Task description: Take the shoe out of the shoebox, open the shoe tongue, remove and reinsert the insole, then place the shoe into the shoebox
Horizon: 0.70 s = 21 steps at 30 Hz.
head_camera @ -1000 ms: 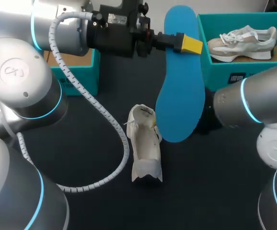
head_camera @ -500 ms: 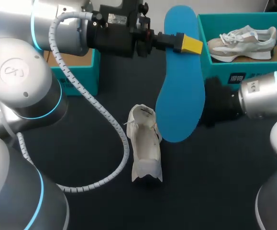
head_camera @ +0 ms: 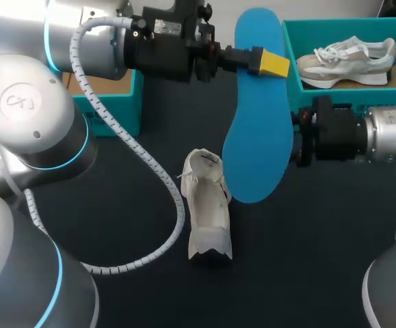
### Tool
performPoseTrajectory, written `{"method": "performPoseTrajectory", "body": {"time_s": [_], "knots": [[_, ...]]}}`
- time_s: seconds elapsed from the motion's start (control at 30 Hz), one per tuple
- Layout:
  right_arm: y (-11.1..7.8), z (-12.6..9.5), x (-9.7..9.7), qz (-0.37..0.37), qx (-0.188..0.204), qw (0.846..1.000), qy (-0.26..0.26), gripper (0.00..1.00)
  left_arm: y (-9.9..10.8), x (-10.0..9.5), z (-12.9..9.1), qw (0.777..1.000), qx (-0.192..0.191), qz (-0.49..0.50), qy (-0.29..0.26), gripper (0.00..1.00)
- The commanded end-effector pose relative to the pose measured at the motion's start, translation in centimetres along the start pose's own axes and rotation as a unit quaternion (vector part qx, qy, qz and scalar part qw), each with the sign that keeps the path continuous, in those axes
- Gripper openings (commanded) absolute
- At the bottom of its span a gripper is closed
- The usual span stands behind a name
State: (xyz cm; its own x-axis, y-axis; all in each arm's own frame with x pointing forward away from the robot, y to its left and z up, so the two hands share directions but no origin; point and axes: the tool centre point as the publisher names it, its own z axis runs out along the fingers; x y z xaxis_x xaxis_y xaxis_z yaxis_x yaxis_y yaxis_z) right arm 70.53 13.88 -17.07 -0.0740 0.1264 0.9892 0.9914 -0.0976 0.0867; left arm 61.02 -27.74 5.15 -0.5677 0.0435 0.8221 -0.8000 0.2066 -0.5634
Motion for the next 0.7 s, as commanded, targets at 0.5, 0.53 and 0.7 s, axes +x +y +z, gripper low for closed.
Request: {"method": "performPoseTrajectory", "body": {"time_s": [0.5, 0.53, 0.7], "knots": [[0.6, 0.4, 3.7, -0.011, -0.008, 1.000, 0.010, 1.00, 0.1, -0.1, 0.1, 1.000, 0.001, 0.000, -0.001, 0.00], [0.6, 0.4, 3.7, -0.011, -0.008, 1.000, 0.010, 1.00, 0.1, -0.1, 0.1, 1.000, 0.001, 0.000, -0.001, 0.00], [0.6, 0.4, 3.7, -0.011, -0.008, 1.000, 0.010, 1.00, 0.1, -0.1, 0.1, 1.000, 0.001, 0.000, -0.001, 0.00]]}}
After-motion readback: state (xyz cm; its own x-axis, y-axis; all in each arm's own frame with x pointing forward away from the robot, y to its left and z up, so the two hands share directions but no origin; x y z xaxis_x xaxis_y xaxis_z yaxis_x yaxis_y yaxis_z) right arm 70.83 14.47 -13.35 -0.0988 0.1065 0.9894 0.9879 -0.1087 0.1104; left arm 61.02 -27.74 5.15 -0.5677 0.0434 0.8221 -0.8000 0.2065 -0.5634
